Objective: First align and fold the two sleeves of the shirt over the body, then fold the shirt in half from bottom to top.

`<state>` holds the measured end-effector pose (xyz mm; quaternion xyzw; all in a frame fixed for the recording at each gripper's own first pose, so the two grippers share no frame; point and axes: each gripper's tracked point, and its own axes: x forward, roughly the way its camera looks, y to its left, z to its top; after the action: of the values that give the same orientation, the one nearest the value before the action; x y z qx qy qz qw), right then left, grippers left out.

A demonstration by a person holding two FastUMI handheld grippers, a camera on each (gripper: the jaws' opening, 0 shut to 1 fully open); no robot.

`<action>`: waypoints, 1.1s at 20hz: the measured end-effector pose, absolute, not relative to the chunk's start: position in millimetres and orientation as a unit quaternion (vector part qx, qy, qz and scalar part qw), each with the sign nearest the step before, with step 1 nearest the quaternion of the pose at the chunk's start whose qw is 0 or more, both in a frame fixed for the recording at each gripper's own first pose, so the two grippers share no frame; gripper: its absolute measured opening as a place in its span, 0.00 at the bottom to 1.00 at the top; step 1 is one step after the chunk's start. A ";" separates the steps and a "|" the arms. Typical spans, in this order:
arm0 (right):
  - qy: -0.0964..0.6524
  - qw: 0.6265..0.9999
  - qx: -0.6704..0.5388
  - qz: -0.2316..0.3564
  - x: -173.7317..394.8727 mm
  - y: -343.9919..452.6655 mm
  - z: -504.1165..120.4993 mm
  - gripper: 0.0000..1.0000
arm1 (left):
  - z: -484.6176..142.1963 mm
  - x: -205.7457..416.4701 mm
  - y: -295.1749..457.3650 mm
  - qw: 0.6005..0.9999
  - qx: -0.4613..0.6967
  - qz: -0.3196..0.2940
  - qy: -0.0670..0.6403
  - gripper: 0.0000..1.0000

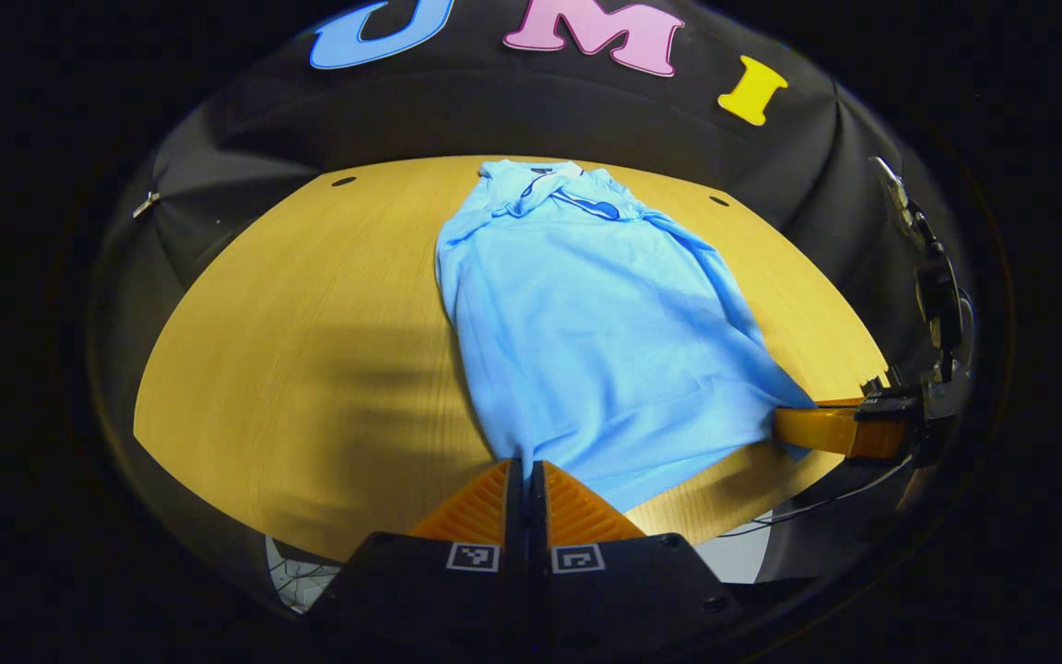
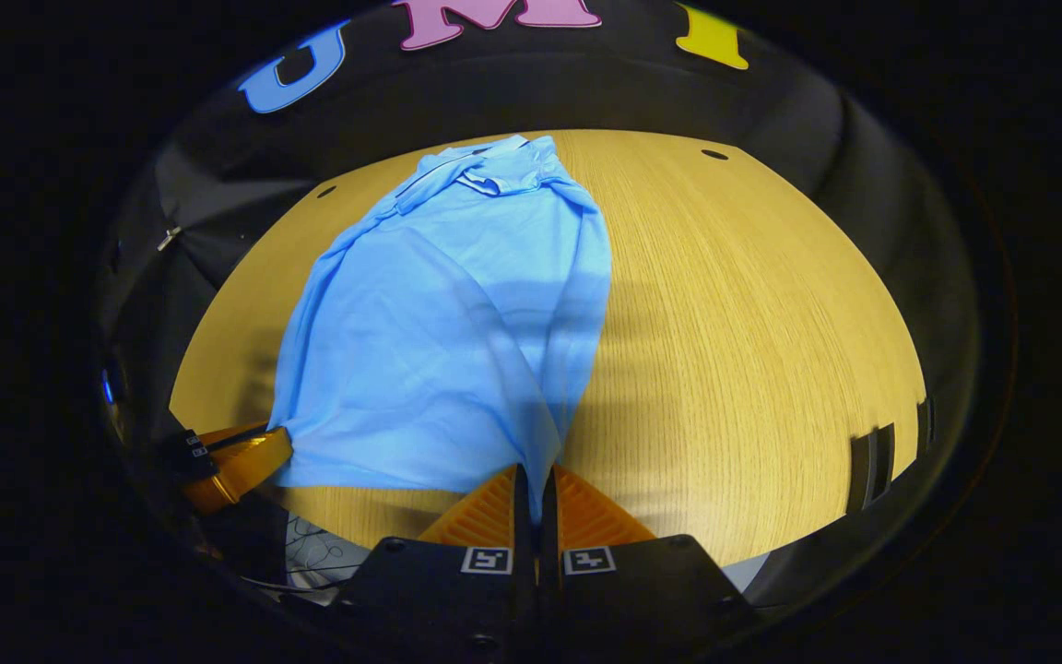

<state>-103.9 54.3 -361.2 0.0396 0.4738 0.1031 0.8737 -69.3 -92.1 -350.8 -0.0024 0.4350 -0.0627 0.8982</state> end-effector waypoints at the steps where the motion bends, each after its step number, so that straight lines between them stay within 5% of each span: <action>1: 0.478 0.871 0.039 0.105 -103.5 54.0 -360.6 0.05 | -350.5 -70.4 -92.2 0.897 -0.007 -0.059 0.438 0.07; 13: 0.456 0.874 0.069 0.154 -53.1 62.8 -307.6 0.05 | -306.1 -47.8 -94.8 0.894 -0.020 -0.055 0.444 0.06; 22: 0.396 0.897 0.058 0.188 32.0 75.8 -243.4 0.05 | -215.2 46.0 -94.9 0.929 0.010 -0.049 0.368 0.06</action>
<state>32.0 75.8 -243.4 0.0581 0.3957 0.1881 0.8970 46.0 -94.9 -215.2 0.0100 0.3680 -0.0488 0.9285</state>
